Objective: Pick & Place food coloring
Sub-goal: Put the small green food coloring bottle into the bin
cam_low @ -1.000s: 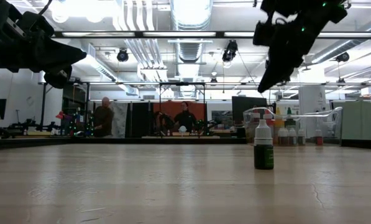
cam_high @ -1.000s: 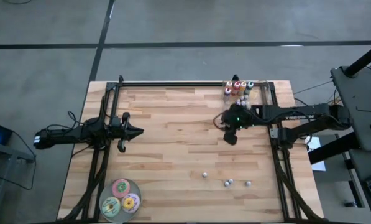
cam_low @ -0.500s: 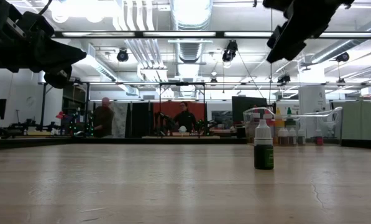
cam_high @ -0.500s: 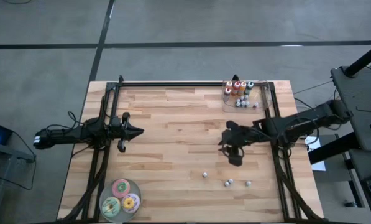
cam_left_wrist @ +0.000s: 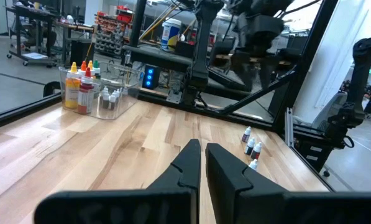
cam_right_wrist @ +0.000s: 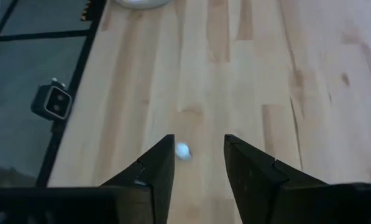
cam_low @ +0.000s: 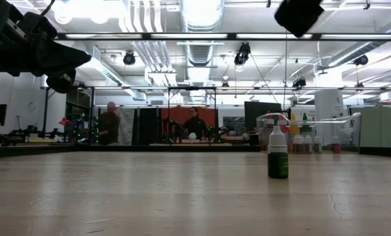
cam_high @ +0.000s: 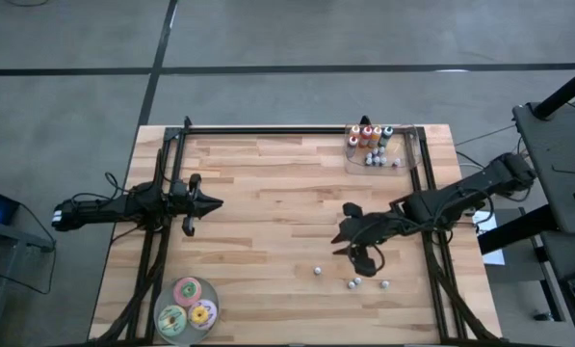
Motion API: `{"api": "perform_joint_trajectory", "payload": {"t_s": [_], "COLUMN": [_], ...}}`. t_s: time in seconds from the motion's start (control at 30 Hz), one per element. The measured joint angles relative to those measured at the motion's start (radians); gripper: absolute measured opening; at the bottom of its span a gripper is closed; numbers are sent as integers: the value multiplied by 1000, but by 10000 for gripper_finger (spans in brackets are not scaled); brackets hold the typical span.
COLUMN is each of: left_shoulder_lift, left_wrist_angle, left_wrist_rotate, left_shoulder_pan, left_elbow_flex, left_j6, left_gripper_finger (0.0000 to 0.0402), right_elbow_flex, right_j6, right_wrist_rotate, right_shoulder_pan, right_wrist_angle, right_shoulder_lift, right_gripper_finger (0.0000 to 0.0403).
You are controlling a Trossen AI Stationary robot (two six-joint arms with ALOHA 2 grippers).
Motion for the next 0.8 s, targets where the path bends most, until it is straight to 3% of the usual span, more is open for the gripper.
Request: {"api": "perform_joint_trajectory", "payload": {"t_s": [0.5,0.8], "left_shoulder_lift": [0,0], "left_wrist_angle": [0,0], "left_wrist_rotate": [0,0], "left_shoulder_pan": [0,0], "left_elbow_flex": [0,0], "left_j6": [0,0], "left_gripper_finger": [0,0], "right_elbow_flex": [285,323], "right_j6": [-59,-60], "right_wrist_rotate": [-10,-34], "right_shoulder_pan": [3,2], "right_wrist_angle": [-97,-138], "right_shoulder_lift": [257,300], "right_gripper_finger": [163,193]}}
